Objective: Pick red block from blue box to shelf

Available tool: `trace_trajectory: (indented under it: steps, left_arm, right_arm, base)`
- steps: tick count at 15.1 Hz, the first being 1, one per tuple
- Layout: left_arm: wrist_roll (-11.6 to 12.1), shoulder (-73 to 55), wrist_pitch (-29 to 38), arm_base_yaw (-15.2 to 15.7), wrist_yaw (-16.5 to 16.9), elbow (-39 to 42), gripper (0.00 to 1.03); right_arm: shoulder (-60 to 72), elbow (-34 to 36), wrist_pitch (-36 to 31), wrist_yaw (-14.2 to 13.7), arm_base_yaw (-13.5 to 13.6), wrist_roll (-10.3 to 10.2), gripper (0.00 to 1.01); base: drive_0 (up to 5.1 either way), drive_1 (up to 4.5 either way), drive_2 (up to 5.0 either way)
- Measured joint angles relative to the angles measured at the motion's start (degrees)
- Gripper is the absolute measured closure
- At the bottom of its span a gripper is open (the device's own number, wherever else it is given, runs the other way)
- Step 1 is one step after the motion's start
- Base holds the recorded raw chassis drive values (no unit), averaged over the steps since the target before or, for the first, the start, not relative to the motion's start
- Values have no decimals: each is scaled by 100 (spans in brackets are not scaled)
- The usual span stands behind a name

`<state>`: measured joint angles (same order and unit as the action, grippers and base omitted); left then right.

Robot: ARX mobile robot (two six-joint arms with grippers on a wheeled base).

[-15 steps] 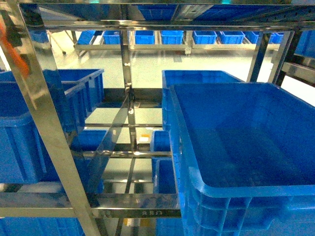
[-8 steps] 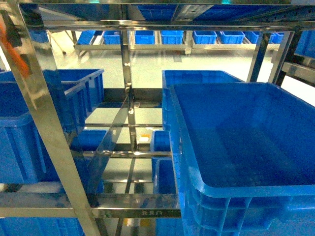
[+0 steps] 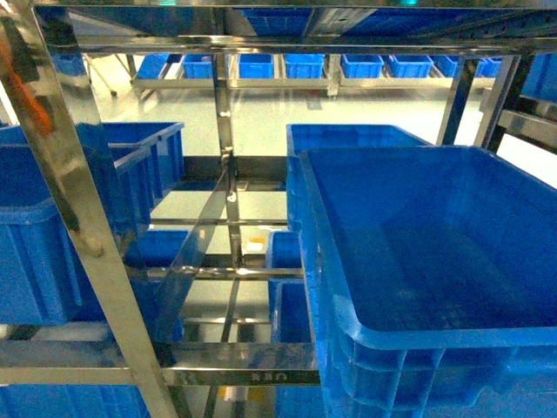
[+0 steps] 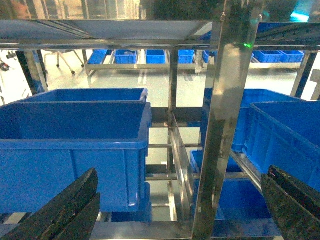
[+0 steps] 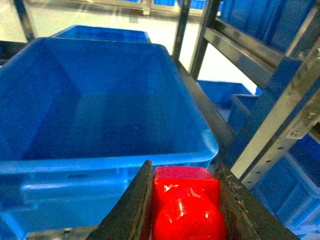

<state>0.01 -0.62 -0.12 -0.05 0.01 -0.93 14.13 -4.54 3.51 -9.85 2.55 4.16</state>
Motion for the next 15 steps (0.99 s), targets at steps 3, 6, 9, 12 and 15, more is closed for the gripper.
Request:
trace_trajectory:
  steps: [3, 6, 9, 12, 15]
  left_arm:
    - [0, 0, -11, 0, -2, 0, 5]
    - [0, 0, -11, 0, -2, 0, 5]
    - [0, 0, -9, 0, -2, 0, 5]
    - [0, 0, -9, 0, -4, 0, 5]
    - [0, 0, -9, 0, -4, 0, 5]
  right_arm:
    - [2352, -382, -2079, 197, -166, -7, 73]
    - [5136, -1250, -3906, 501, 98, -179, 73]
    - [6238, -1768, -4151, 608, 223, -289, 73]
    - [6601, -1928, -4229, 623, 280, -310, 73]
    - [7650, -2470, -4350, 577, 393, -356, 67]
  base:
    - [0, 0, 0]
    - [0, 0, 0]
    - [0, 0, 0]
    - [0, 0, 0]
    - [0, 0, 0]
